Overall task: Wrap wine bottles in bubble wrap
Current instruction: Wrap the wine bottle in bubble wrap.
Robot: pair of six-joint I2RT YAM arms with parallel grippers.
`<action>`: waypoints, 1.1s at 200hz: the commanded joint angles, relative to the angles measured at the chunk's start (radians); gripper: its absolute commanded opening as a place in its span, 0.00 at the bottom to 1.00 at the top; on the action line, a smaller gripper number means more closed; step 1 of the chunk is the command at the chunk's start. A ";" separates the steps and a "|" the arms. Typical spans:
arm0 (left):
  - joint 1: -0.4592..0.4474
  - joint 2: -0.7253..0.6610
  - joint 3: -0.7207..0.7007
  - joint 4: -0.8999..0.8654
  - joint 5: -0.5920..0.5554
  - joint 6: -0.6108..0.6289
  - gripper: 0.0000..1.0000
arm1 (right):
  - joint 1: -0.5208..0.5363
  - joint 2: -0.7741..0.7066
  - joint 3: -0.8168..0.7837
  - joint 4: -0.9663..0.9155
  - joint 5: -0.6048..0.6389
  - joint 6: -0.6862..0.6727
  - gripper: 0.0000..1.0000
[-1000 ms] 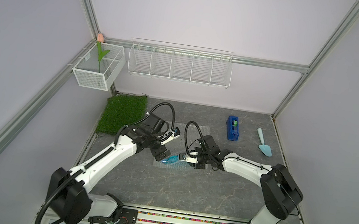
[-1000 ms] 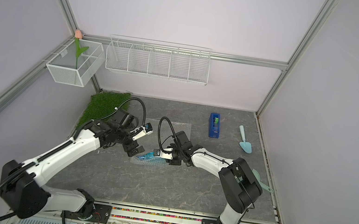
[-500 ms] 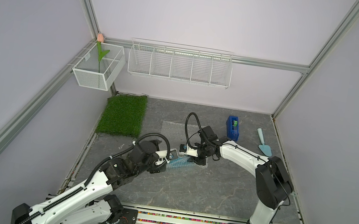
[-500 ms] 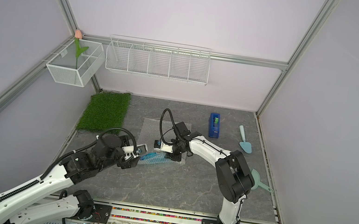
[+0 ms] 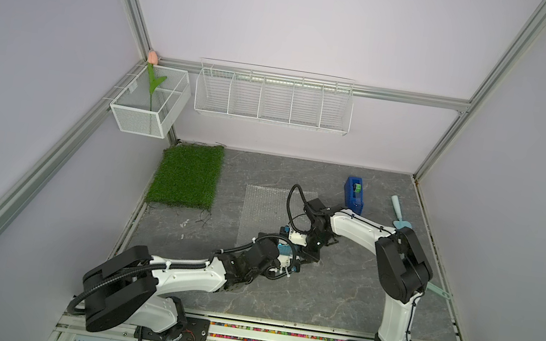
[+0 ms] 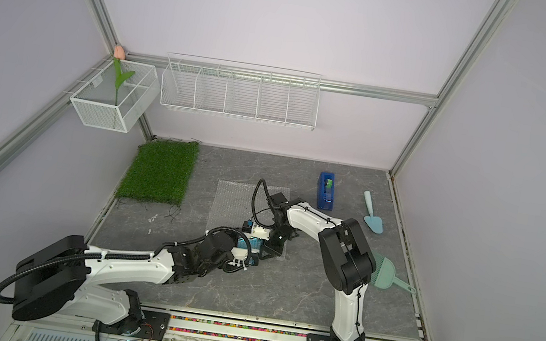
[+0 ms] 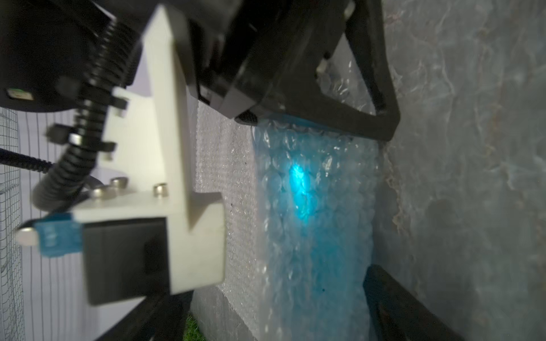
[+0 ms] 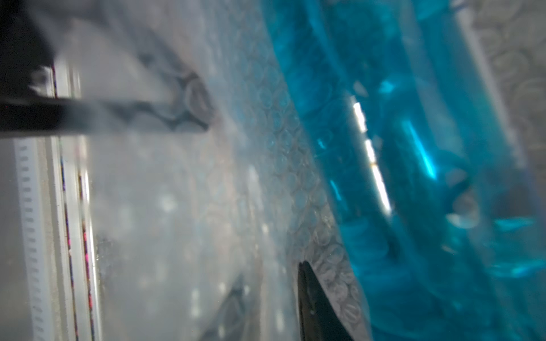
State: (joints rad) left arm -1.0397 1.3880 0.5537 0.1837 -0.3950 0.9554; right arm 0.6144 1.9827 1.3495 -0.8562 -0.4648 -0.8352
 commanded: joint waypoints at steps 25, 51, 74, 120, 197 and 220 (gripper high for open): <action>0.044 -0.021 0.071 0.092 -0.003 -0.007 0.91 | -0.020 -0.030 -0.009 -0.045 -0.061 -0.006 0.43; 0.048 -0.067 0.096 -0.022 0.032 -0.049 0.90 | -0.019 -0.080 -0.052 -0.005 -0.080 0.009 0.57; 0.062 -0.089 0.070 -0.055 0.053 -0.095 0.85 | -0.016 -0.153 -0.126 0.097 -0.064 0.059 0.83; 0.134 -0.106 0.064 -0.094 0.114 -0.195 0.75 | -0.021 -0.314 -0.228 0.262 -0.008 0.140 0.88; 0.222 0.054 0.149 -0.045 0.175 -0.224 0.64 | -0.057 -0.644 -0.460 0.599 0.176 0.213 0.88; 0.250 0.111 0.181 -0.009 0.180 -0.207 0.62 | -0.050 -0.732 -0.550 0.643 0.206 0.130 0.88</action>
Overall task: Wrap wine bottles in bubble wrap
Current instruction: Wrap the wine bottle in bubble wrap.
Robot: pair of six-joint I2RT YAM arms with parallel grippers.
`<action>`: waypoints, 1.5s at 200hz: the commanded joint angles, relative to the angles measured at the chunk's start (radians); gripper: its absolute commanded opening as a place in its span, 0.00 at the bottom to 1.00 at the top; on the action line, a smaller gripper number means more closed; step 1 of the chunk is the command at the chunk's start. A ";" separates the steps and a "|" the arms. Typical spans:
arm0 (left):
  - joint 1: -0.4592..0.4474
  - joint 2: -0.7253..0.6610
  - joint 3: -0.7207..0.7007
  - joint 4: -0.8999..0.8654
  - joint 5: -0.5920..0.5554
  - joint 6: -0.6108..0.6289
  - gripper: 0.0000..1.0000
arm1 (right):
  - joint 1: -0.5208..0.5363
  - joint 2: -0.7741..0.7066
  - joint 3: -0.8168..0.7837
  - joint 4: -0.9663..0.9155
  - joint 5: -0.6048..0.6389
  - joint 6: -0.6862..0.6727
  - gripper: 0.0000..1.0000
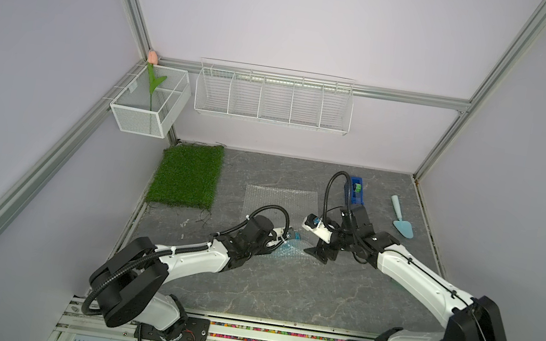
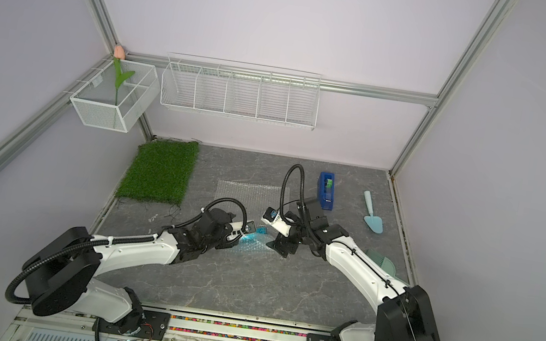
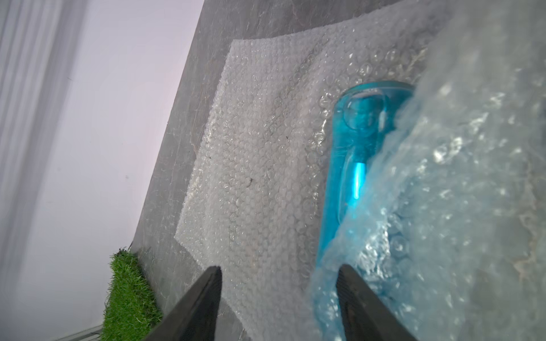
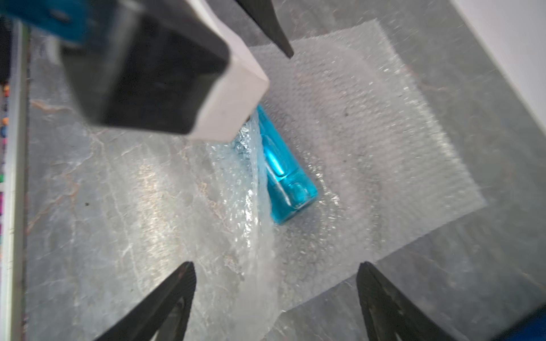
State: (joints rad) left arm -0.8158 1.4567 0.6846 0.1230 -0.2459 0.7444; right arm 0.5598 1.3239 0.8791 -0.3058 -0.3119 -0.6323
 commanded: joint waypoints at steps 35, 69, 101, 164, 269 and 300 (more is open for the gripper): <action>0.077 0.093 0.121 0.055 0.065 0.005 0.61 | 0.055 -0.120 -0.137 0.088 0.064 -0.180 0.88; 0.089 0.177 0.172 0.007 0.096 0.016 0.61 | 0.120 -0.101 -0.166 0.156 0.091 -0.232 0.88; 0.093 0.241 0.202 0.006 0.114 -0.012 0.61 | 0.158 -0.048 -0.144 0.198 0.100 -0.282 0.88; 0.110 0.314 0.223 0.043 0.108 -0.007 0.61 | 0.225 -0.034 -0.159 0.216 0.103 -0.349 0.88; 0.125 0.387 0.313 -0.057 0.113 0.041 0.61 | 0.224 0.287 -0.083 0.445 0.161 -0.426 0.88; 0.143 0.372 0.319 -0.054 0.131 0.022 0.60 | 0.207 0.354 -0.045 0.465 0.170 -0.425 0.88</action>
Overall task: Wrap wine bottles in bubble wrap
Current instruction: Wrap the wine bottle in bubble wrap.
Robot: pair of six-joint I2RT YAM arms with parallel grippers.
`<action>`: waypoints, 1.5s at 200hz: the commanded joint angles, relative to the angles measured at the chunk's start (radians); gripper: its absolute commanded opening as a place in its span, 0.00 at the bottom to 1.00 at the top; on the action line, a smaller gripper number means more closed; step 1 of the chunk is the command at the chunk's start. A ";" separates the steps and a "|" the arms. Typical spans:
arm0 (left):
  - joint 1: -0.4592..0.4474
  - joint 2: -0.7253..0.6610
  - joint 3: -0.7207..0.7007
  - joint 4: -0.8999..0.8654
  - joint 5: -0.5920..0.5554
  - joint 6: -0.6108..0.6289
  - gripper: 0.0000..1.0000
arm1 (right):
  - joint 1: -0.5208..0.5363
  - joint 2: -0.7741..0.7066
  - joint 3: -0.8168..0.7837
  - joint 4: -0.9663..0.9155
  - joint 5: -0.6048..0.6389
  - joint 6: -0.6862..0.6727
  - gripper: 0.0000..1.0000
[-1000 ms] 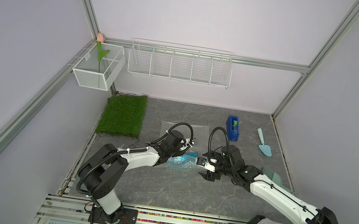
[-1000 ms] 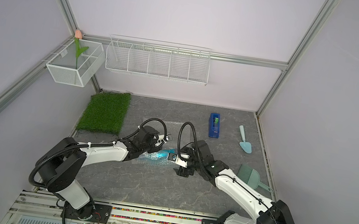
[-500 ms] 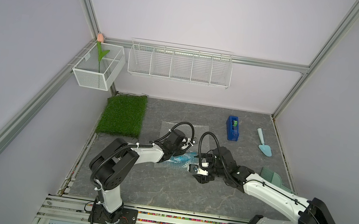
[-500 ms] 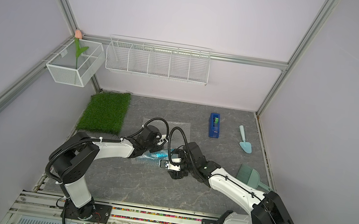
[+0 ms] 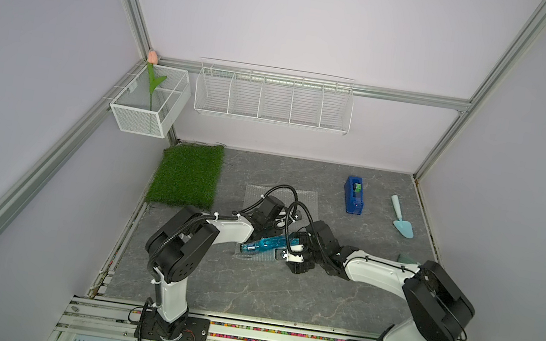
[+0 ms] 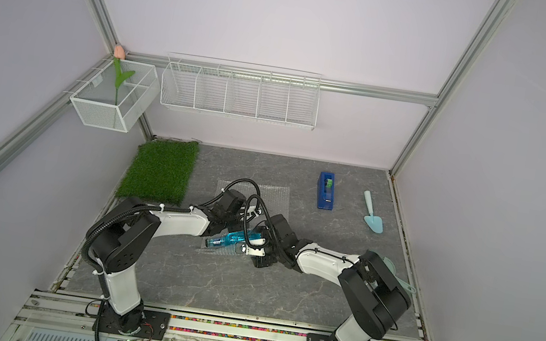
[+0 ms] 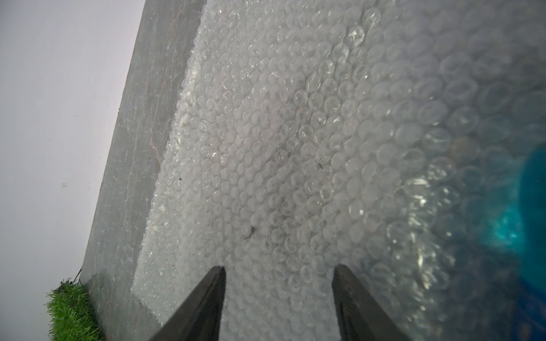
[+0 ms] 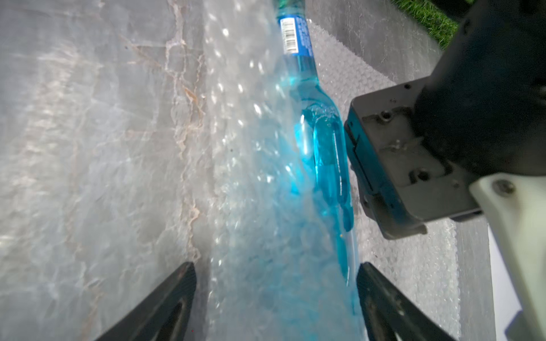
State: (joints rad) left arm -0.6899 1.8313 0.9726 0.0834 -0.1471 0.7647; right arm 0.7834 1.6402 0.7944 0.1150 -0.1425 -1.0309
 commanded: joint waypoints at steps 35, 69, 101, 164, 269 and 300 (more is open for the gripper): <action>0.042 -0.043 0.031 -0.012 0.065 -0.023 0.60 | -0.043 0.068 0.078 -0.018 -0.011 -0.036 0.88; 0.047 -0.052 0.039 -0.037 0.077 -0.016 0.59 | -0.066 0.112 0.153 -0.143 -0.053 -0.051 0.88; 0.066 -0.089 0.012 0.004 0.057 -0.042 0.59 | -0.075 0.135 0.207 -0.290 -0.116 -0.050 0.91; 0.183 -0.330 -0.058 0.079 -0.047 -0.088 0.59 | -0.103 0.206 0.331 -0.507 -0.182 -0.017 0.99; 0.158 -0.911 -0.222 -0.284 0.047 -0.071 0.60 | -0.109 0.307 0.520 -0.792 -0.225 0.088 0.59; 0.053 -0.997 -0.223 -0.534 0.077 0.007 0.60 | -0.116 0.351 0.590 -0.903 -0.267 0.116 0.44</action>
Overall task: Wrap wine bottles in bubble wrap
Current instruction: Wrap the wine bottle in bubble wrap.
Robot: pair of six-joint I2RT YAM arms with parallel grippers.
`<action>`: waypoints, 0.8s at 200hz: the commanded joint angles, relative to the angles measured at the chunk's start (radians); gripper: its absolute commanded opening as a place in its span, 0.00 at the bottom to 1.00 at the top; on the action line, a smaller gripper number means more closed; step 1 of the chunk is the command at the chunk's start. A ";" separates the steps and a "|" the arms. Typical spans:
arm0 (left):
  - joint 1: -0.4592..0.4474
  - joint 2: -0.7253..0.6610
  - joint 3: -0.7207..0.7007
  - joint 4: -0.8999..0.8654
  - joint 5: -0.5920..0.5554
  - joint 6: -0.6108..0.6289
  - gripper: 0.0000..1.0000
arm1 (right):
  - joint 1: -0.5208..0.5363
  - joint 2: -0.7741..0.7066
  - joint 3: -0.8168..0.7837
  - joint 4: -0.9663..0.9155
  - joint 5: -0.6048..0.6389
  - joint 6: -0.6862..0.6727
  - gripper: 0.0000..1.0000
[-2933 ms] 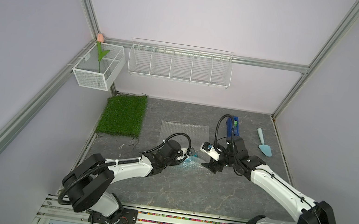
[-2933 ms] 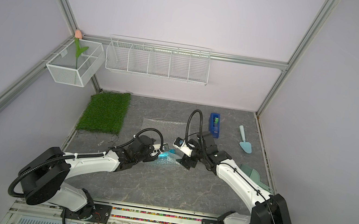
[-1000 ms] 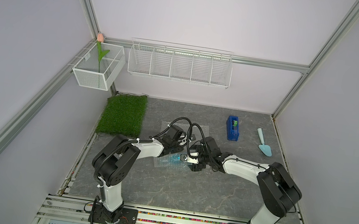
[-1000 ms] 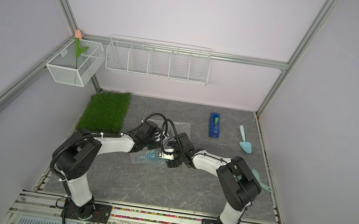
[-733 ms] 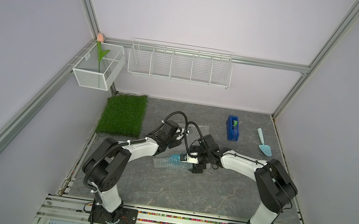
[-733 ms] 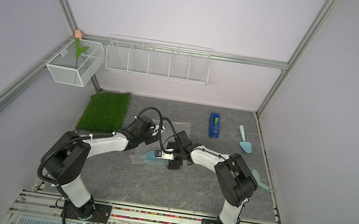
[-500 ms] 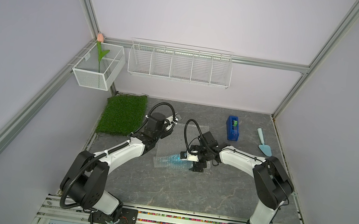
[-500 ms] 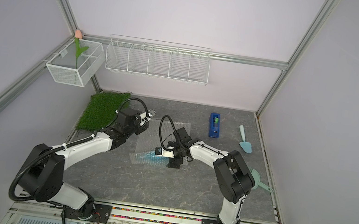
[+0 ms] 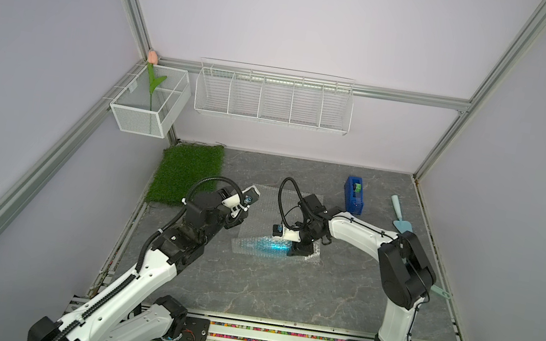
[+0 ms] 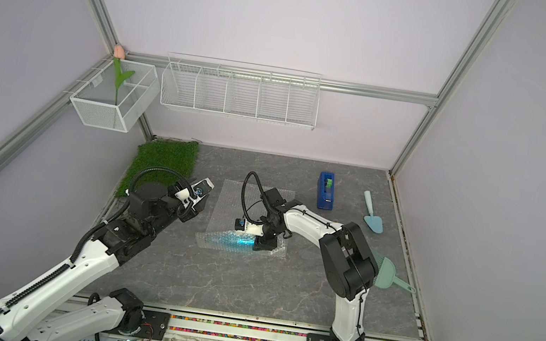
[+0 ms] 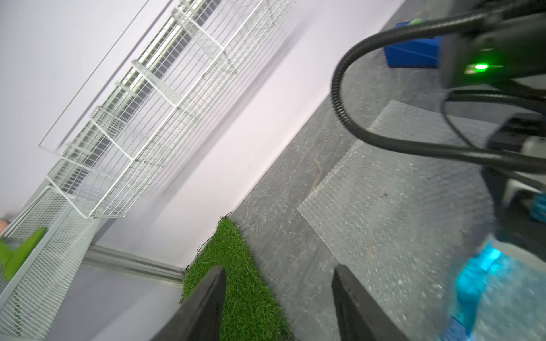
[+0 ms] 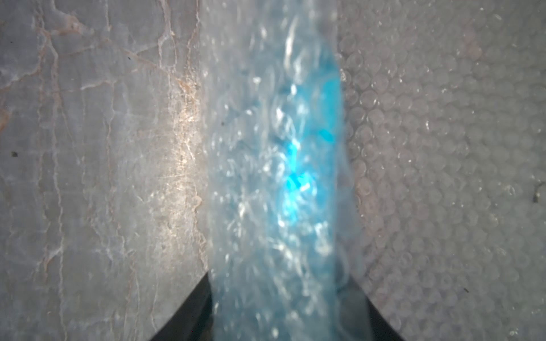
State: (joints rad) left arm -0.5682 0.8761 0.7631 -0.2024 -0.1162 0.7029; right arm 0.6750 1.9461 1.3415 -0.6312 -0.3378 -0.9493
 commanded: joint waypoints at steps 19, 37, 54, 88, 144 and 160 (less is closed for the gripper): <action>-0.163 -0.058 -0.033 -0.300 0.014 0.097 0.61 | -0.013 0.067 0.071 -0.209 -0.087 0.045 0.41; -0.268 -0.052 -0.083 -0.263 -0.017 0.120 0.62 | -0.019 0.087 0.096 -0.251 -0.106 0.053 0.38; -0.374 -0.010 -0.145 -0.167 -0.061 0.169 0.63 | -0.025 0.106 0.122 -0.282 -0.123 0.061 0.37; -0.429 0.172 -0.233 0.092 -0.058 0.257 0.68 | -0.036 0.136 0.161 -0.319 -0.151 0.069 0.37; -0.426 0.485 -0.182 0.340 -0.147 0.281 0.81 | -0.048 0.161 0.201 -0.380 -0.176 0.063 0.37; -0.414 0.578 -0.149 0.366 -0.170 0.293 0.80 | -0.050 0.166 0.213 -0.393 -0.192 0.057 0.38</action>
State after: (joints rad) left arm -0.9936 1.3537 0.5484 0.0395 -0.2283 0.9634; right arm 0.6315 2.0838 1.5311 -0.9283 -0.4709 -0.8822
